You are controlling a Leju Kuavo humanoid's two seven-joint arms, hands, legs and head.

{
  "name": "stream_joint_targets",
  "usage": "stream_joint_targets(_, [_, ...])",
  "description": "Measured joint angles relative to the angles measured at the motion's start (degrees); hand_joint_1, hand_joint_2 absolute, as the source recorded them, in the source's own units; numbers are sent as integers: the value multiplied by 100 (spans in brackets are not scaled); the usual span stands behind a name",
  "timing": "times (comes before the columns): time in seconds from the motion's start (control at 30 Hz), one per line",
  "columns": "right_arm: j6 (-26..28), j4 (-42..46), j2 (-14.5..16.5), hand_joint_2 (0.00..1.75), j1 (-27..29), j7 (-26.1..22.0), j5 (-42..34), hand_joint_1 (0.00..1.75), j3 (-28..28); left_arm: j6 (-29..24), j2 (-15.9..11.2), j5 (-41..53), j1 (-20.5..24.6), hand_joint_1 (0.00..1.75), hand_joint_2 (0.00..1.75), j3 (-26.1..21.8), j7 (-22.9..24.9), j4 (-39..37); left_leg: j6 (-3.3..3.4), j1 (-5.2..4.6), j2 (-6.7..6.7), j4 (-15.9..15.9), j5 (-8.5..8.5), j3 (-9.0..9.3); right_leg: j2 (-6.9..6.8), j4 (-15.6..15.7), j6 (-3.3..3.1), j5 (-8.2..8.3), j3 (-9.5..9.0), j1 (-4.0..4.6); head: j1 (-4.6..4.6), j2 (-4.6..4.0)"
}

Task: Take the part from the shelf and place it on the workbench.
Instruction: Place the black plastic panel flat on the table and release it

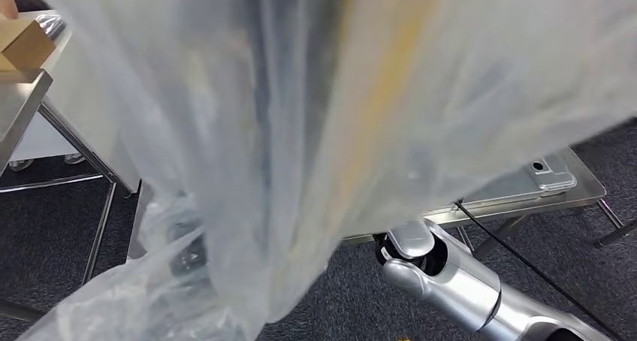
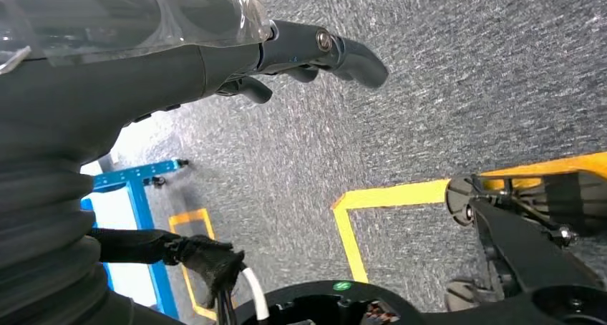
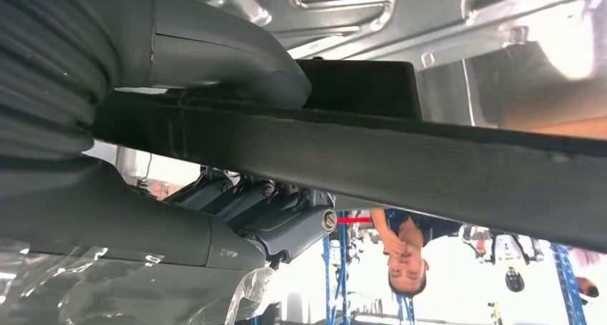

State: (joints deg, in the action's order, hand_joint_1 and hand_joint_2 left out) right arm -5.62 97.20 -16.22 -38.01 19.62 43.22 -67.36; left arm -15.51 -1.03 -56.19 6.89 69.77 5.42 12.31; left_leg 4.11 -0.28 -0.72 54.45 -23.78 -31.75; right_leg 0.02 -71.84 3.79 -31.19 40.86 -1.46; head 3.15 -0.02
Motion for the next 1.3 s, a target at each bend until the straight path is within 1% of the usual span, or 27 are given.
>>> stream_joint_targets(0.07, [-4,-5,-17,175,14,32,-1,175,0,1,2,-1,-3,0,175,0,11,0,-25,-4,-30,3,-56,71,4,772,-39,478,-310,8,-1,0])
stream_joint_targets(0.1, [-9,-5,-26,175,14,51,-2,175,1,1,2,-3,0,0,175,0,14,0,-50,-19,-41,14,-88,93,8,1187,-59,656,-493,18,-2,0])
stream_joint_targets(0.13, [-16,-5,-33,175,14,68,-3,175,1,0,2,-4,4,0,175,0,16,0,-73,-30,-47,21,-114,102,13,1477,-80,760,-618,27,-3,0])
stream_joint_targets(0.17, [-25,-5,-39,175,16,81,-4,175,2,0,2,-6,6,0,175,0,22,0,-97,-39,-50,24,-134,100,18,1618,-100,782,-675,39,-3,0])
stream_joint_targets(0.23, [-37,-5,-57,175,20,96,-7,175,4,1,2,-7,4,0,175,0,39,0,-148,-35,-52,14,-156,100,19,1652,-149,759,-683,60,-1,0])
stream_joint_targets(0.3, [-38,-5,-73,175,17,105,-7,175,12,2,-3,-7,-1,0,175,0,51,0,-217,-15,-40,122,-240,62,16,1673,-207,751,-709,42,8,0])
stream_joint_targets(0.37, [-38,-5,-76,175,17,113,-8,175,17,2,-7,-8,5,0,175,0,54,0,-297,21,-25,683,-504,-214,8,1687,-254,735,-744,13,28,0])
stream_joint_targets(0.43, [-40,-5,-81,175,23,120,-9,175,17,1,-5,-10,11,0,175,-1,51,0,-356,62,-17,1531,-802,-684,4,1685,-274,705,-767,9,43,0])
stream_joint_targets(0.47, [-42,-5,-84,175,28,122,-10,175,17,1,-6,-10,9,0,175,-1,49,0,-373,78,-13,1788,-836,-855,4,1685,-274,687,-787,6,44,0])
stream_joint_targets(0.5, [-44,-5,-86,175,31,124,-10,175,17,0,-6,-10,7,0,175,-2,47,0,-383,90,-9,1824,-755,-920,5,1684,-266,665,-815,2,45,0])
stream_joint_targets(0.53, [-45,-5,-87,175,34,127,-10,175,17,-1,-6,-8,6,0,175,-1,46,0,-386,98,-4,1608,-564,-860,7,1685,-254,642,-853,-4,46,0])
stream_joint_targets(0.6, [-45,-5,-88,175,33,133,-10,175,20,-1,-7,-7,5,0,175,-1,44,0,-360,91,22,726,-90,-495,9,1687,-207,583,-945,-8,46,0])
stream_joint_targets(0.63, [-45,-5,-89,175,30,137,-10,175,21,-1,-7,-7,7,0,175,-1,44,0,-332,76,32,359,50,-337,10,1689,-175,555,-975,-3,49,0])
stream_joint_targets(0.67, [-46,-5,-90,175,28,138,-11,175,22,-1,-7,-7,10,0,175,-1,44,0,-300,57,39,130,108,-238,11,1691,-142,530,-994,4,51,0])
stream_joint_targets(0.73, [-51,-5,-92,175,24,142,-14,175,22,-1,-7,-7,9,0,175,-1,44,0,-232,18,34,67,67,-212,10,1717,-74,502,-1014,7,56,0])
stream_joint_targets(0.8, [-57,-4,-96,175,24,148,-16,175,29,-1,-4,-7,0,0,175,0,44,0,-153,29,29,26,68,-156,6,1683,-12,450,-1025,-6,53,0])
stream_joint_targets(0.83, [-59,-3,-100,175,20,152,-15,175,34,-1,-4,-7,-1,0,175,0,44,0,-111,41,28,1,73,-118,5,1519,6,352,-961,-11,48,0])
stream_joint_targets(0.87, [-61,-3,-105,175,17,158,-15,175,39,-5,-4,-7,1,0,175,0,44,0,-72,53,28,-21,74,-79,6,1217,16,195,-823,-11,41,0])
stream_joint_targets(0.93, [-68,-3,-117,175,23,165,-15,175,42,-13,-6,-7,5,0,175,0,44,0,-17,38,29,-23,46,-44,6,338,21,-171,-362,-5,31,0])
stream_joint_targets(0.97, [-73,-3,-124,175,32,167,-15,175,42,-15,-5,-7,4,0,175,0,44,0,-3,29,26,-22,29,-29,6,-6,23,-261,-154,-3,29,0])
stream_joint_targets(1.0, [-78,-3,-130,175,41,167,-16,175,42,-14,-3,-7,1,0,175,0,44,0,1,22,18,-20,7,-6,6,-135,21,-221,-39,-2,28,0])
stream_joint_targets(1.03, [-81,-3,-137,175,46,168,-16,175,42,-13,0,-7,-3,0,175,0,44,0,-3,19,6,-19,-17,24,6,-29,13,-69,-43,-2,27,0])
stream_joint_targets(1.1, [-82,-3,-148,175,45,174,-16,175,43,-11,5,-7,-7,0,175,0,44,0,-36,19,-20,-16,-79,103,6,780,-19,446,-349,-2,21,0])
stream_joint_targets(1.13, [-83,-3,-152,175,41,176,-16,175,44,-11,6,-7,-3,0,175,0,44,0,-62,2,-30,0,-116,127,5,1192,-39,630,-520,4,17,0])
stream_joint_targets(1.17, [-85,-2,-155,175,38,177,-16,175,44,-11,7,-7,2,0,175,0,44,0,-89,-11,-35,9,-148,139,5,1493,-61,744,-643,10,15,0])
stream_joint_targets(1.2, [-87,-2,-157,175,37,177,-16,175,44,-11,7,-7,4,0,175,0,44,0,-114,-24,-38,15,-171,138,6,1625,-83,767,-692,20,15,0])
stream_joint_targets(1.3, [-93,1,-164,175,37,181,-15,175,49,-10,0,-5,0,0,175,0,44,0,-199,-8,-32,31,-221,135,8,1667,-167,739,-706,32,17,0])
